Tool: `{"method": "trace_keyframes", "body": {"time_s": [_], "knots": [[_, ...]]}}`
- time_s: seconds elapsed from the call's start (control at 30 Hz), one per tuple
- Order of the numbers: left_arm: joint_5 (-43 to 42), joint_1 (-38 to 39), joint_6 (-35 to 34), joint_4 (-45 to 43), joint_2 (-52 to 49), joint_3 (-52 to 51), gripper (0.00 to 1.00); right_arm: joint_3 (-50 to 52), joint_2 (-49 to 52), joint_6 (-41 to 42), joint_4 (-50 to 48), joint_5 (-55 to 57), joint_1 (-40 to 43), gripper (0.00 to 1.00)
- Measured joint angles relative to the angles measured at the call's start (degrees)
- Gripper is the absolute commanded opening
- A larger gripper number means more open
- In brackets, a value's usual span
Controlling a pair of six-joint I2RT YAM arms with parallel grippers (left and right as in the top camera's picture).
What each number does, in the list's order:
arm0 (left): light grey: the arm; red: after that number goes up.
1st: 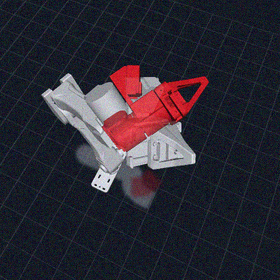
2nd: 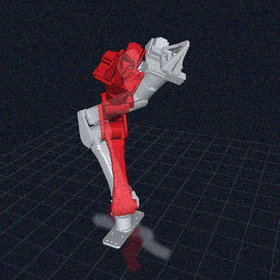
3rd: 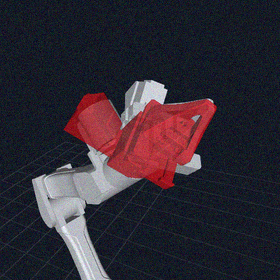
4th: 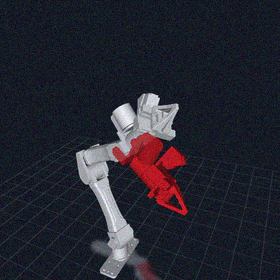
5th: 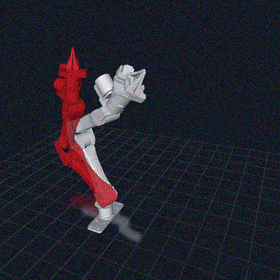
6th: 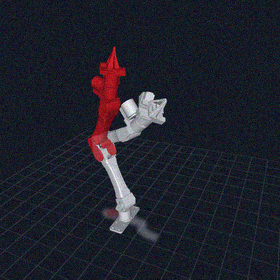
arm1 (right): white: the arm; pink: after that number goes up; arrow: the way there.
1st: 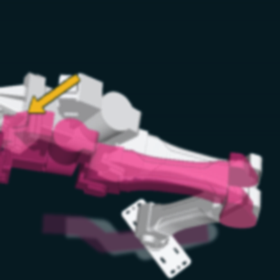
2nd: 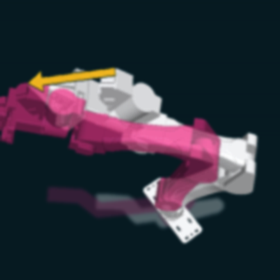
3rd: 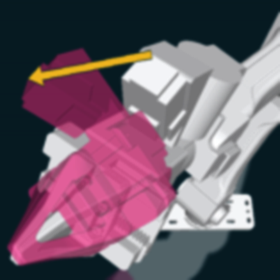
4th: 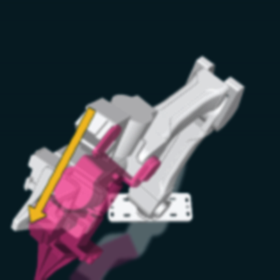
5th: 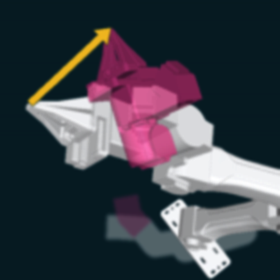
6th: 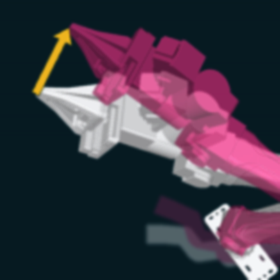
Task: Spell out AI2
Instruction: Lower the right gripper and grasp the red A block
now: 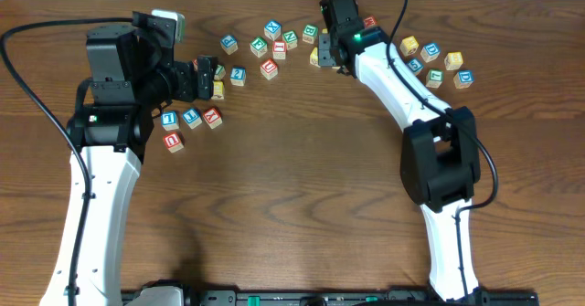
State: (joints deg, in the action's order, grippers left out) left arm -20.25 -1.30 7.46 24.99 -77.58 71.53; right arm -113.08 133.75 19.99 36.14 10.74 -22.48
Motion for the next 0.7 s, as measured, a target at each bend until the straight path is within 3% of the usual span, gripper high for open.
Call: {"method": "trace_keyframes", "body": {"time_s": [0.7], "knots": [[0.00,0.00,0.00,0.02,0.00,0.00,0.98,4.68,2.08,3.06,-6.32,1.90,0.76,0.49]]}}
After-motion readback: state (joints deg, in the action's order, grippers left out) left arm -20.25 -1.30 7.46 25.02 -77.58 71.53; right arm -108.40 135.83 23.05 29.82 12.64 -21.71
